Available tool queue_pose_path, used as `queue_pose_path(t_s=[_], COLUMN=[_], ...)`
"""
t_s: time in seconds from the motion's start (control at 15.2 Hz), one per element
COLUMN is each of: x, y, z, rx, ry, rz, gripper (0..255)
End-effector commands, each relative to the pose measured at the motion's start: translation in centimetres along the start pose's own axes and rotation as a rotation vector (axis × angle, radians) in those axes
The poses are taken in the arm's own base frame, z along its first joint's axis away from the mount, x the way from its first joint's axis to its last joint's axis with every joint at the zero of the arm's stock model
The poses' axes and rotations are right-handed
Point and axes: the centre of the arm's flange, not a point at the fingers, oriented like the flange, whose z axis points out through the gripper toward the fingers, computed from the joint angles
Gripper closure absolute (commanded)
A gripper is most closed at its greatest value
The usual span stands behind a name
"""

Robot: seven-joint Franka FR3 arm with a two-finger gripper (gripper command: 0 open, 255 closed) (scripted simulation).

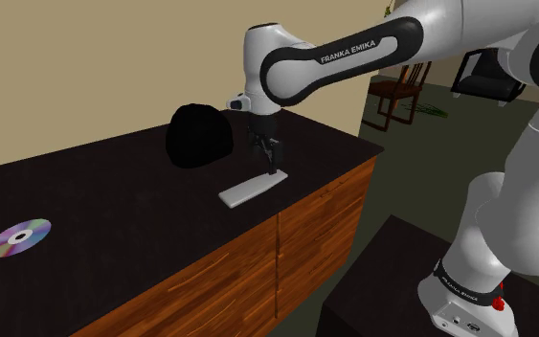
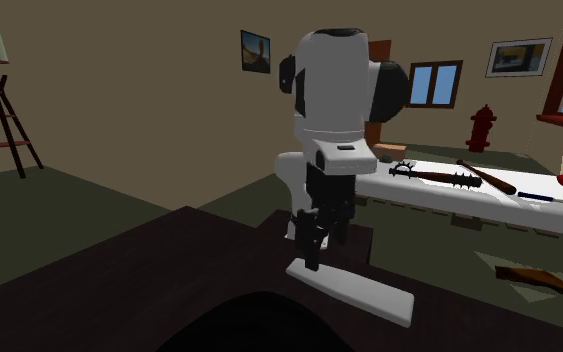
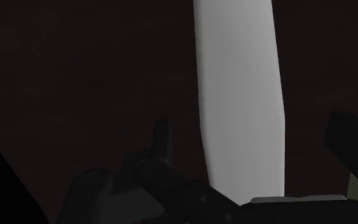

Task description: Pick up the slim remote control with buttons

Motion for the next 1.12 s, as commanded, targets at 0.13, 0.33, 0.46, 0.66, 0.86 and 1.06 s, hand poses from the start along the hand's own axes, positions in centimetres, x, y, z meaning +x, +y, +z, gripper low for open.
queue_pose_path(t_s=[0.13,0.33,0.46,0.66,0.86,1.06], x=[2.9,2.9,2.9,2.9,2.9,2.9], y=[-0.8,-0.8,-0.8,-0.8,-0.8,-0.8], z=[1.8,3.3,4.4,5.2,5.3,5.3], rx=[0.014,0.014,0.014,0.014,0.014,0.014], ry=[-0.003,-0.003,-0.003,-0.003,-0.003,-0.003], rz=[-0.135,-0.135,-0.135,-0.135,-0.135,-0.135], gripper=[0,0,0,0,255,255])
